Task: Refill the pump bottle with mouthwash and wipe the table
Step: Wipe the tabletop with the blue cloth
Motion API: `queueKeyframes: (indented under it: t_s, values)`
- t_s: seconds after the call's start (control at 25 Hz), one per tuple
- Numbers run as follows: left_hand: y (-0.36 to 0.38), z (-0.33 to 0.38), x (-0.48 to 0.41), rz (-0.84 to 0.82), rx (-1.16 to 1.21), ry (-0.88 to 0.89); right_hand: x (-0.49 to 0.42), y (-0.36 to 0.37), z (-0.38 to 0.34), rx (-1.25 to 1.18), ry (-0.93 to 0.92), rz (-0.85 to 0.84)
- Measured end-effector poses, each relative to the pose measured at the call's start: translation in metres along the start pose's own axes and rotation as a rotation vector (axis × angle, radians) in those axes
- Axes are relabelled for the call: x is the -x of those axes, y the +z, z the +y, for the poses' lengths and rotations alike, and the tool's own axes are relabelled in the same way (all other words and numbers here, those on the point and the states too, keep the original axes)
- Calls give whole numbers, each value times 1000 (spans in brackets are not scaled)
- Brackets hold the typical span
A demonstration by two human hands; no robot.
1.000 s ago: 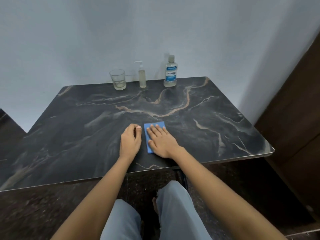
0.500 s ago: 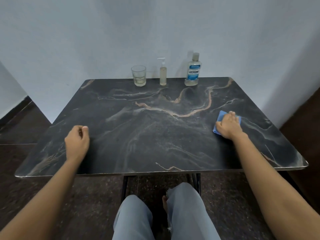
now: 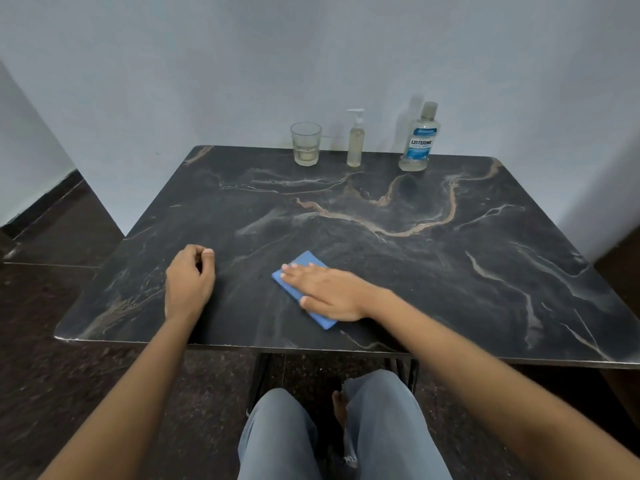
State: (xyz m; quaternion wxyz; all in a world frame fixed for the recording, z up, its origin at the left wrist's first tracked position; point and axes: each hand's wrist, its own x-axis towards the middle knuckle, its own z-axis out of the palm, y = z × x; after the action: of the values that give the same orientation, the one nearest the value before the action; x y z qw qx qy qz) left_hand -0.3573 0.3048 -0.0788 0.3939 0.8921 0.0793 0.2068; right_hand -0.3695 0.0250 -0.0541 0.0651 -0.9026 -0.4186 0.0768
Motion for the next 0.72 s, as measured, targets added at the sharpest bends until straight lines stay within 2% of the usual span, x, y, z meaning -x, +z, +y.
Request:
queueKeyframes:
  t_s: [0.04, 0.16, 0.2, 0.24, 0.28, 0.36, 0.44, 0.48, 0.52, 0.56, 0.6, 0.72]
  values:
    - [0, 1, -1, 3, 5, 4, 7, -8, 19, -14, 69, 23]
    - [1, 1, -3, 10, 1, -1, 16, -29, 99, -67, 636, 96]
    - [2, 0, -3, 10, -9, -1, 12, -33, 114, -80, 790, 113]
    - [2, -1, -3, 5, -21, 3, 0, -35, 116, -87, 867, 133]
    - [2, -1, -3, -2, -32, 7, -19, -33, 103, -73, 868, 152]
    - [2, -2, -4, -11, -38, 12, -58, -18, 55, -43, 668, 162]
    - [2, -3, -4, -7, -19, 6, -68, 2, -11, -1, 256, 38]
    - [2, -4, -4, -2, -8, 5, -59, 8, -30, 15, 34, -28]
    - [2, -4, -4, 1, -3, 9, -48, 4, -28, 12, -104, -43]
    - [2, -5, -4, 0, -2, 13, -39, -2, -10, 4, -111, -22]
    - [2, -5, -4, -3, -6, 16, -33, -8, 14, 9, 13, -9]
    - [3, -6, -7, -20, -37, 29, -28, -30, 93, -17, 647, 117]
